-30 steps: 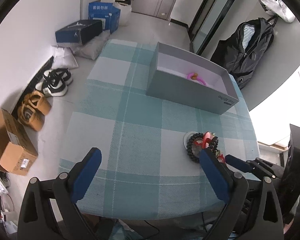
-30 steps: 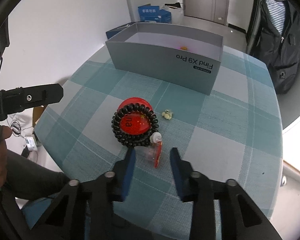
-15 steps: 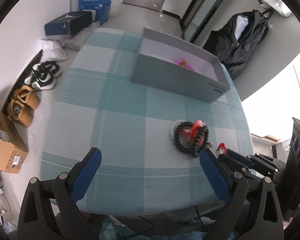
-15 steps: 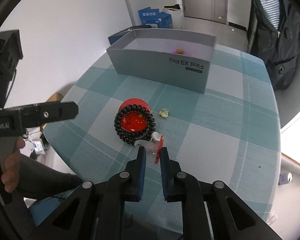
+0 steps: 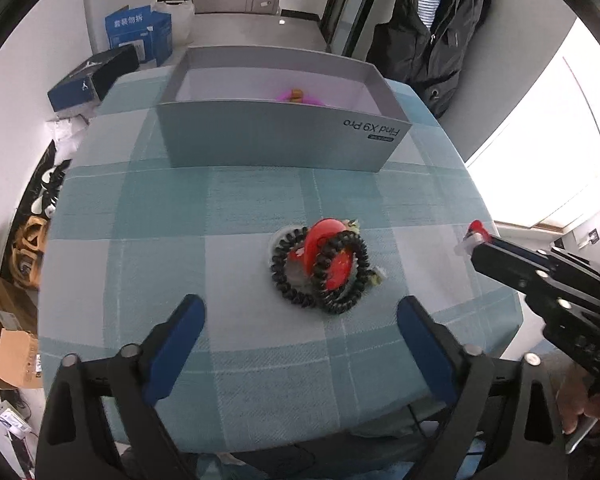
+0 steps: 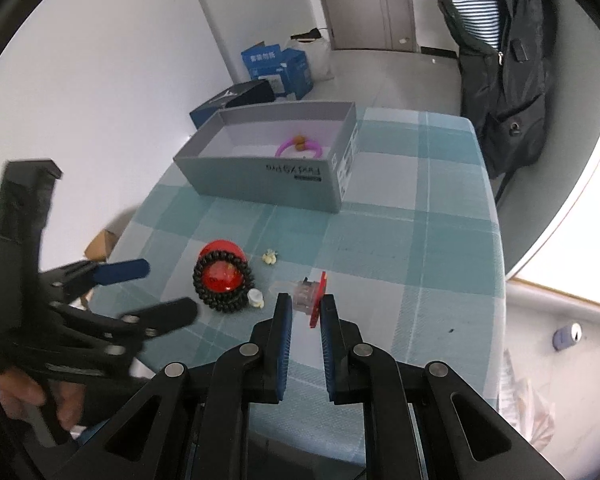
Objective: Organize jewelry
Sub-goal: 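Grasp the black bead bracelet with the left gripper and lift it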
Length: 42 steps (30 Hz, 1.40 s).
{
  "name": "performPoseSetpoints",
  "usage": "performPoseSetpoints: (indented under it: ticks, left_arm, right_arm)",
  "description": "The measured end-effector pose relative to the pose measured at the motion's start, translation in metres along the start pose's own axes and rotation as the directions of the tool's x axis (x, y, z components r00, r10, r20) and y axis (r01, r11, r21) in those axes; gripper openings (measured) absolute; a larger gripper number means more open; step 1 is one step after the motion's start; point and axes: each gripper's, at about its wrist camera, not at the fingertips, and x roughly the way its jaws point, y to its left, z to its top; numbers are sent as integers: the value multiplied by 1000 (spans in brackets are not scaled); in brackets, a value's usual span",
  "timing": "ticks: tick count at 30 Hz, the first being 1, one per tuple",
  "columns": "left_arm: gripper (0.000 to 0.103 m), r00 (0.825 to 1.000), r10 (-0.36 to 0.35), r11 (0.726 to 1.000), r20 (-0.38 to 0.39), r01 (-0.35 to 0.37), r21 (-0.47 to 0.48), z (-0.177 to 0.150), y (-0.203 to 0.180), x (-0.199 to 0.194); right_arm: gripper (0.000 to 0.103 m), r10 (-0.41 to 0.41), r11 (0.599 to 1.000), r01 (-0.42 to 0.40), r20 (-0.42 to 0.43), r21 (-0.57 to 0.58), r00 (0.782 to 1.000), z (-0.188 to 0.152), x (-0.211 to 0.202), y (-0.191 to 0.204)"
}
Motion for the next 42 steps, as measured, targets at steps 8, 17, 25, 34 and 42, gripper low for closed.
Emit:
performPoseSetpoints:
  ticks: [8,17,25,34,42]
  left_arm:
    - [40,999,24,1000,-40,-25,-17,2,9,10]
    - [15,998,-11,999,-55,9,-32,4,8,15]
    - [6,998,-27,998,-54,24,-62,5,15,14]
    - [6,1000,-19,999,-13,18,-46,5,10,1]
    - [6,998,-58,994,39,61,-86,11,15,-18]
  right_arm:
    - [13,20,1000,-20,25,18,999,11,-6,-8]
    - [13,32,999,-32,35,4,999,13,-12,-4]
    - [13,34,999,-34,36,24,999,12,-12,-6]
    - [13,28,999,-29,34,35,999,14,-10,-7]
    - [13,34,999,-35,36,40,999,16,-9,-3]
